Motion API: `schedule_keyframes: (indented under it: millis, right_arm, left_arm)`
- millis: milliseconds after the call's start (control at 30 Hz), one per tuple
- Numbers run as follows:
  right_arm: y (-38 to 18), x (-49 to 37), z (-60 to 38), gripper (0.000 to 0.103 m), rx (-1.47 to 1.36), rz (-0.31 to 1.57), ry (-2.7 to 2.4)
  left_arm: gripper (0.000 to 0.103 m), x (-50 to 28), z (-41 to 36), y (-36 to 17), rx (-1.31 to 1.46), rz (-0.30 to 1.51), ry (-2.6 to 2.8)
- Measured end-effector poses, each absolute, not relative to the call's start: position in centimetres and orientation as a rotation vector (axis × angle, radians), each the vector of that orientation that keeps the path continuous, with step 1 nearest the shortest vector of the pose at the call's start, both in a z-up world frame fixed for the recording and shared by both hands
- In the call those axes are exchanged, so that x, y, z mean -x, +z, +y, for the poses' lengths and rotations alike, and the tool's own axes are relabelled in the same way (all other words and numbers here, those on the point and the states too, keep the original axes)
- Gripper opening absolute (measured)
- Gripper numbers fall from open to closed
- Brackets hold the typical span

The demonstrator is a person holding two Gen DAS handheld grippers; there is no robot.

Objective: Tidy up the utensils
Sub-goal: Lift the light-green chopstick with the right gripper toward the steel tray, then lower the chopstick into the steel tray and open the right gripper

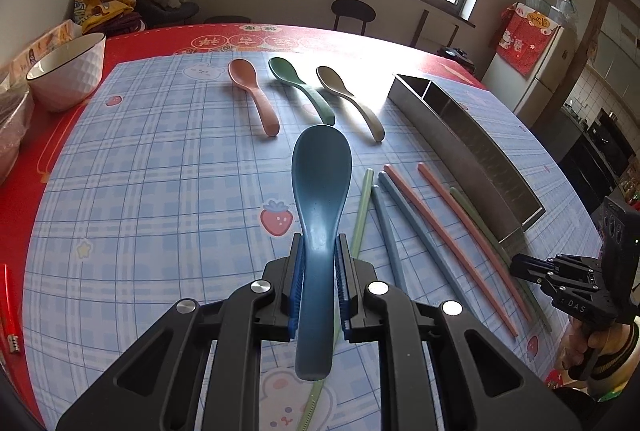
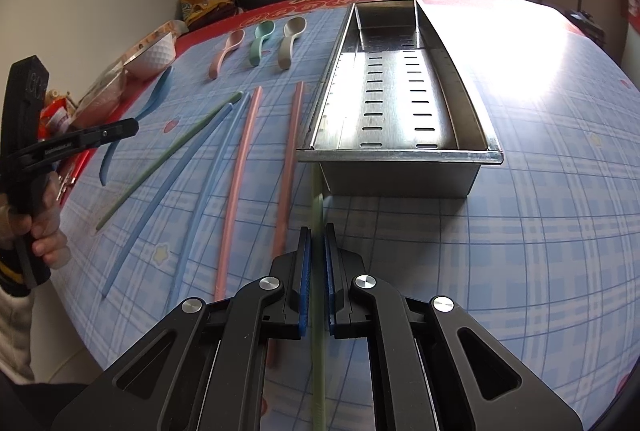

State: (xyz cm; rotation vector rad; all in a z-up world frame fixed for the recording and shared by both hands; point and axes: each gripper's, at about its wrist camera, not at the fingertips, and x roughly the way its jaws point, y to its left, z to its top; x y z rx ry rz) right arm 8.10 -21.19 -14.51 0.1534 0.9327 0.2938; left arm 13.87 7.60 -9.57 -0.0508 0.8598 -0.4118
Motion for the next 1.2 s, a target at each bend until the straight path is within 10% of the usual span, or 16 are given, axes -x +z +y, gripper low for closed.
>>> schedule_keyframes:
  millis: [1200]
  right_arm:
    - [-7.5, -17.2, -25.8, 0.006, -0.186, 0.819, 0.139]
  left_arm:
    - [0.015, -12.7, 7.4, -7.7, 0.070, 0.786, -0.410]
